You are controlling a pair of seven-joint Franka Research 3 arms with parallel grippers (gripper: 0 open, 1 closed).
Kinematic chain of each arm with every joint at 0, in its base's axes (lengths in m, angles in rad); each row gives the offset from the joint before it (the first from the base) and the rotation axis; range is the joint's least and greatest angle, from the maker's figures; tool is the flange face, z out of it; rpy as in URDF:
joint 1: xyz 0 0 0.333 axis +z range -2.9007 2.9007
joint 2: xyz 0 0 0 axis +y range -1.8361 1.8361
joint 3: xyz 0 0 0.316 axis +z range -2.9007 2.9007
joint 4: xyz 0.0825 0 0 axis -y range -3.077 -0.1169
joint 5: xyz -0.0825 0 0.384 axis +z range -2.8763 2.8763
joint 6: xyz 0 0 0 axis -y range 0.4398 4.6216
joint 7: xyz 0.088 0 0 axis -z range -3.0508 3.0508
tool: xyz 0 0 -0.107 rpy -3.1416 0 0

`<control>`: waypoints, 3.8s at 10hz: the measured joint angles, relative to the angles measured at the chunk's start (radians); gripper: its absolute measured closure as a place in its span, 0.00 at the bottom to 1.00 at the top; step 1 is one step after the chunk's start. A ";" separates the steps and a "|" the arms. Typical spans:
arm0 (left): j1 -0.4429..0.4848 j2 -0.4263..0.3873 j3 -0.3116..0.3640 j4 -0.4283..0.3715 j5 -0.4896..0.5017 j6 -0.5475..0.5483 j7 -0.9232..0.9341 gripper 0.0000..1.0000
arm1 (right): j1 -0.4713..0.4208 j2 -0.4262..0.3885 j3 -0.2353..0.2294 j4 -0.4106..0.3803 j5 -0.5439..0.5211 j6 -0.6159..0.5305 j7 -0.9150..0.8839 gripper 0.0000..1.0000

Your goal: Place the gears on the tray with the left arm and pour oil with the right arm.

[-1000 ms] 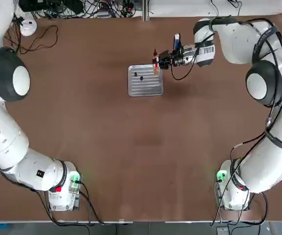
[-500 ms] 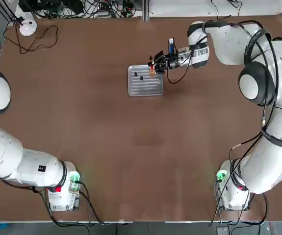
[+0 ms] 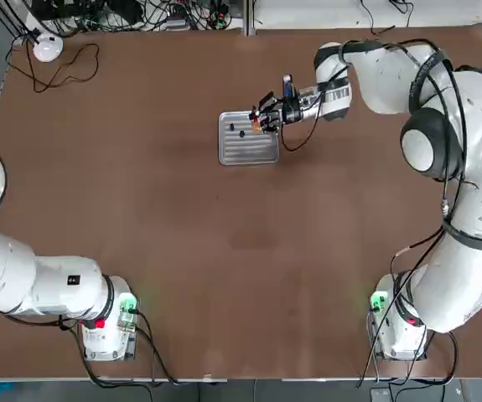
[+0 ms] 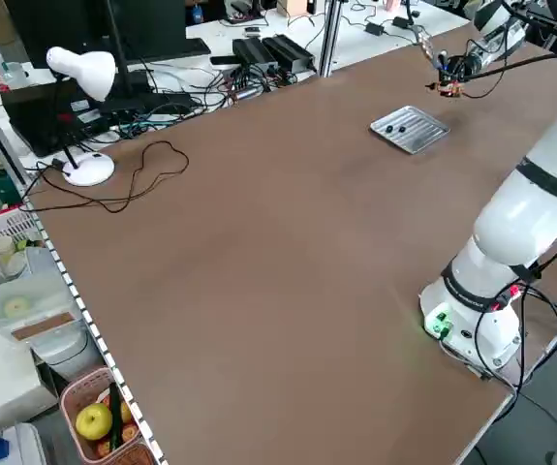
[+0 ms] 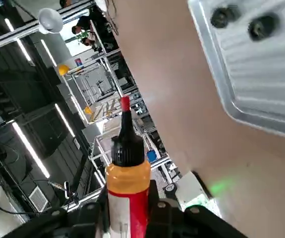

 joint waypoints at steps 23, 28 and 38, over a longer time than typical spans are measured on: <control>-0.001 0.011 -0.010 0.000 0.011 0.015 0.000 0.00 | -0.437 -0.054 -0.029 0.072 -0.584 -0.317 -0.166 0.70; -0.003 0.013 -0.012 0.000 0.011 0.023 0.000 0.00 | -0.631 -0.059 -0.029 0.055 -0.746 -0.323 -0.590 0.70; -0.003 0.013 -0.012 0.000 0.011 0.033 0.000 0.00 | -0.841 -0.062 -0.028 0.050 -0.868 -0.319 -1.547 0.70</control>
